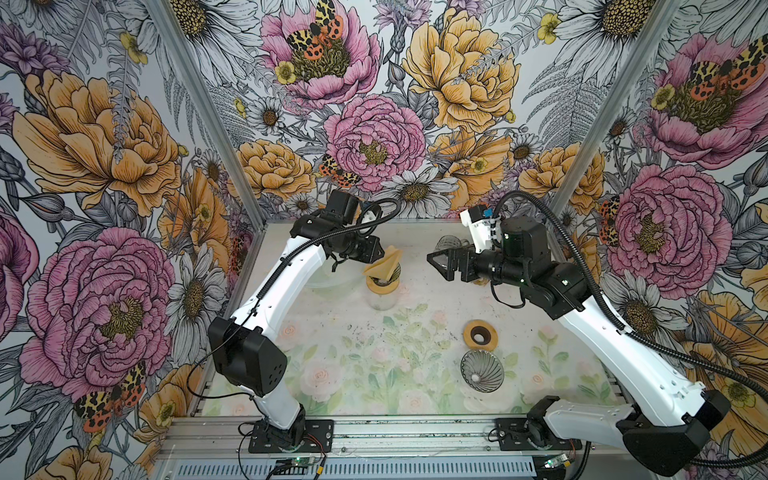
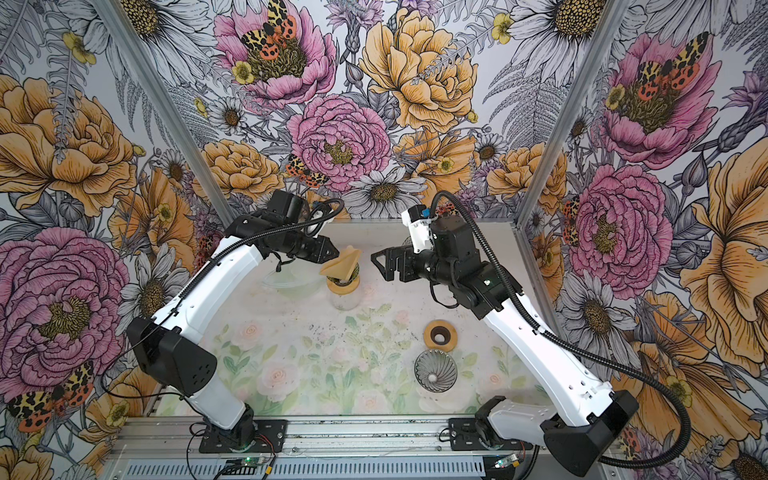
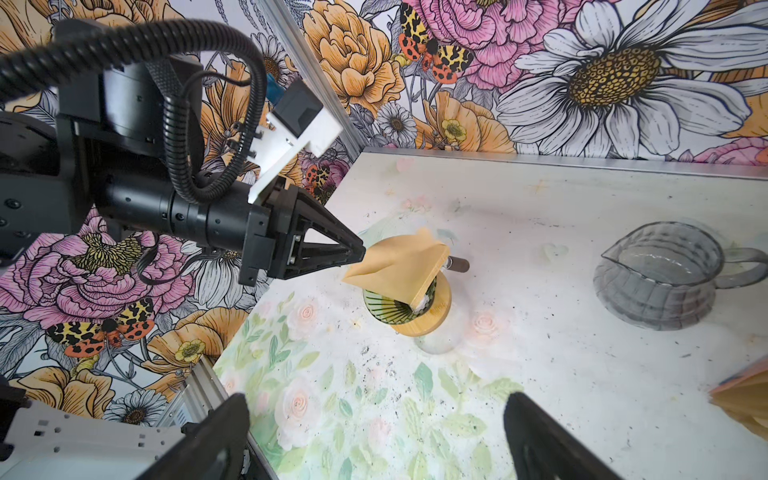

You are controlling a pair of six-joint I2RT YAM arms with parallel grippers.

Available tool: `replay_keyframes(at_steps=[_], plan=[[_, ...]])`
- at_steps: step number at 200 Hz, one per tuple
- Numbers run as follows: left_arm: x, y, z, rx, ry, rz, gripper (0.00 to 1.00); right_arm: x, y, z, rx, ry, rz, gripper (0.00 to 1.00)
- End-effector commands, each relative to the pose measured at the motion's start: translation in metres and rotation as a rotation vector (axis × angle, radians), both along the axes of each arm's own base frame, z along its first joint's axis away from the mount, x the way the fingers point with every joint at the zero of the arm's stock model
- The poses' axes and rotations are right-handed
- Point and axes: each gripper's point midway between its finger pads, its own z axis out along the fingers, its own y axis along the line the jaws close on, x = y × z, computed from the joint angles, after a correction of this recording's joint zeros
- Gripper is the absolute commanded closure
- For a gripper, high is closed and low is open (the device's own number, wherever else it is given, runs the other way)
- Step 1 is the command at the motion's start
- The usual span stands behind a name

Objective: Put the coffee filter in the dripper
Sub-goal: 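Lower the left gripper onto the filter edge while the right draws back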

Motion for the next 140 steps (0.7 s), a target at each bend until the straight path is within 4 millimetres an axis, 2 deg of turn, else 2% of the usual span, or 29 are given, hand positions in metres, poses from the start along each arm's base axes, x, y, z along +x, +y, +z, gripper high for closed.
replay_keyframes(at_steps=[1,82,119,129,132,140], plan=[[0.006,0.002,-0.001,0.028,-0.011,0.005,0.81,-0.004,-0.003,0.021,0.031,-0.061,0.006,0.04],[0.006,-0.002,-0.024,0.072,0.058,-0.004,0.84,-0.001,-0.007,0.018,0.027,-0.047,-0.016,0.06],[0.006,-0.007,-0.035,0.117,0.093,-0.011,0.79,0.000,-0.009,0.014,0.023,-0.038,-0.020,0.07],[0.004,-0.008,-0.031,0.126,0.092,-0.012,0.77,0.001,-0.009,0.011,0.018,-0.030,-0.022,0.07],[0.008,-0.010,-0.045,0.144,0.126,-0.011,0.77,0.001,-0.009,0.011,0.015,-0.029,-0.024,0.07],[0.008,-0.010,-0.049,0.165,0.140,-0.004,0.76,0.002,-0.010,0.007,0.003,-0.020,-0.028,0.08]])
